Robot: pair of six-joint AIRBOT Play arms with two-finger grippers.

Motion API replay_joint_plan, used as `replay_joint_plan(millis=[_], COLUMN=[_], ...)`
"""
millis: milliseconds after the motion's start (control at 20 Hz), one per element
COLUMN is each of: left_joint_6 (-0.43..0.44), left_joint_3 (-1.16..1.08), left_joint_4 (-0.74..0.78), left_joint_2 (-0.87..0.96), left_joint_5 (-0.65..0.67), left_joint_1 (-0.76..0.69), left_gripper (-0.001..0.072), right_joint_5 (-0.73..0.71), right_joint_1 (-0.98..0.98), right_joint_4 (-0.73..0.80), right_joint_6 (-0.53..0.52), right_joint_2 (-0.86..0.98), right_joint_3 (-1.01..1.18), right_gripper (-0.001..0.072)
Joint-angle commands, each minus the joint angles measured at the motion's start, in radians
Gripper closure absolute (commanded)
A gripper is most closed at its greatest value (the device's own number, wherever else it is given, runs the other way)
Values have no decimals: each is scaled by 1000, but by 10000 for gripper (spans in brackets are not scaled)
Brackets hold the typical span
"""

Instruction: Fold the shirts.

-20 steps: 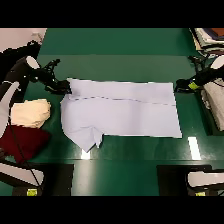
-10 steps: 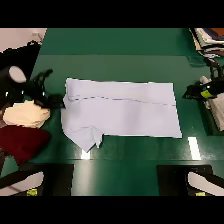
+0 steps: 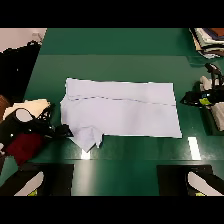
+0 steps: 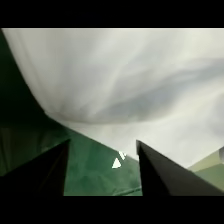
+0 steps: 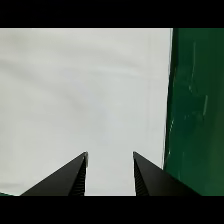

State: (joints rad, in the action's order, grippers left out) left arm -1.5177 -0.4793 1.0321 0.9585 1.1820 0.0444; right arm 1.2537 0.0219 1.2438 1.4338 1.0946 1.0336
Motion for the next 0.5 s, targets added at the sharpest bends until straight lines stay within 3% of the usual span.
replay_joint_plan(millis=[0, 250, 350, 450], left_joint_6=[0, 11, 56, 62], left_joint_3=[85, 108, 103, 82], left_joint_4=[-93, -183, -202, -201], left_joint_2=[-13, -13, -13, -13], left_joint_5=[-105, -180, -170, -131], left_joint_1=[-1, -1, -1, -1], left_gripper=[212, 224, 670, 678], right_joint_5=[-5, 2, 28, 80], right_joint_1=[0, 0, 2, 26], right_joint_4=[-23, -24, -19, -17], right_joint_6=[-4, -4, -4, -12], right_joint_2=[-5, -5, -5, -5], right_joint_3=[-5, -5, -5, -7], right_gripper=[372, 372, 372, 372])
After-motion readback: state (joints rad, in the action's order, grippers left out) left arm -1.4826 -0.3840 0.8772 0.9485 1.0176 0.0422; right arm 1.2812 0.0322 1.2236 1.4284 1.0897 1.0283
